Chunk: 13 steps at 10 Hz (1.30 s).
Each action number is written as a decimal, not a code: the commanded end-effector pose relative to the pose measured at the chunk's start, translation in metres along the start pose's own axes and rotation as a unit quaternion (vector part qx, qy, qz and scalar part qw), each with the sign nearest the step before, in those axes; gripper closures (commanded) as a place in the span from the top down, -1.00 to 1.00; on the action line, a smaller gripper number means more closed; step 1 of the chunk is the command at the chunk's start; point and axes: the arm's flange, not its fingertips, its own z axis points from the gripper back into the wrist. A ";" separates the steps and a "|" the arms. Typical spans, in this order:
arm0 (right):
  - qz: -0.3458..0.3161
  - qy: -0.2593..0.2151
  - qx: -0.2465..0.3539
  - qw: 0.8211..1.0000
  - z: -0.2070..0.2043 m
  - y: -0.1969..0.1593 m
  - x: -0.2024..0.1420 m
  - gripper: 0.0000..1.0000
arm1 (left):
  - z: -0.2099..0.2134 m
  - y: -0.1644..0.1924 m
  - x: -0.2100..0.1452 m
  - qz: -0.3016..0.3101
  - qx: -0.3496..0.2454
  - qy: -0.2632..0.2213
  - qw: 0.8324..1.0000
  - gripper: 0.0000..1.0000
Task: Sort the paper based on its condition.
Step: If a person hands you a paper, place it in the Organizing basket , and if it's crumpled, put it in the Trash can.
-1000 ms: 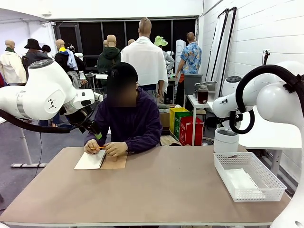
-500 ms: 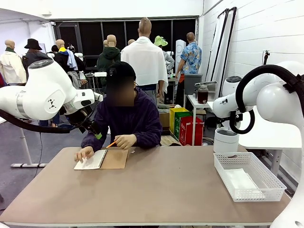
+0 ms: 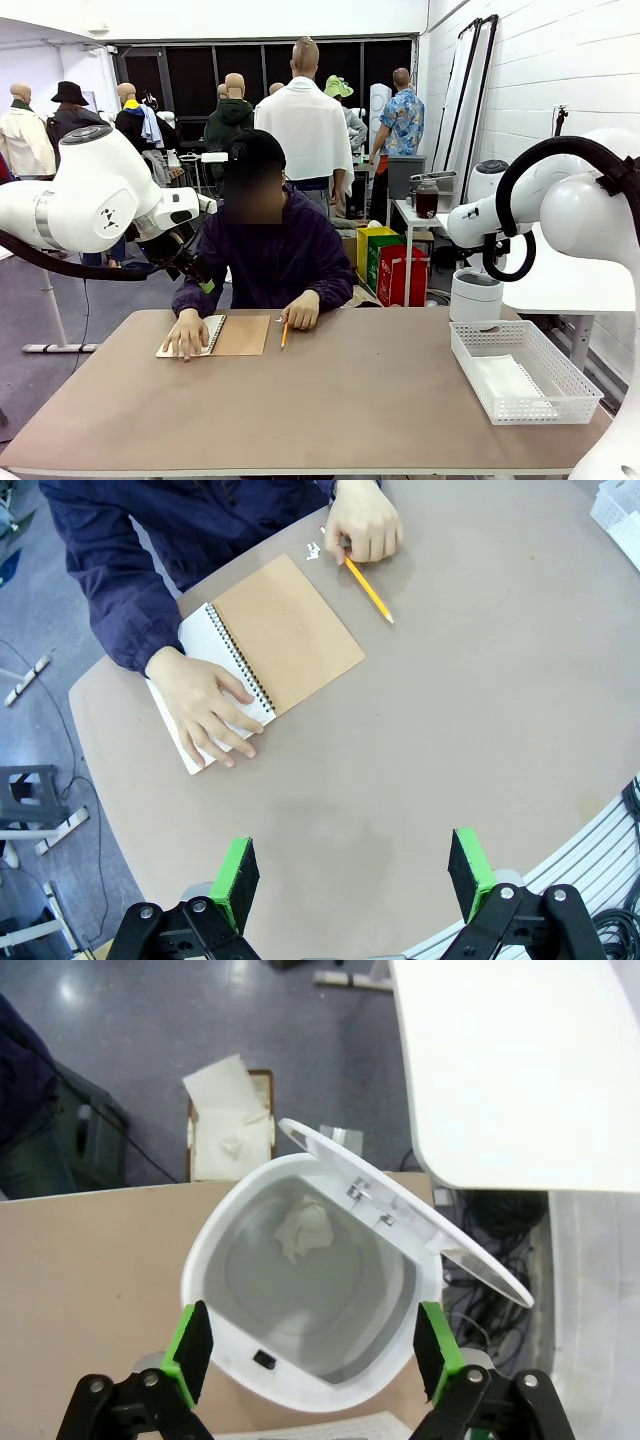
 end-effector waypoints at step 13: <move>0.296 0.037 0.175 0.938 0.130 0.155 -0.087 1.00 | 0.001 0.001 0.000 0.002 -0.005 -0.003 1.000 1.00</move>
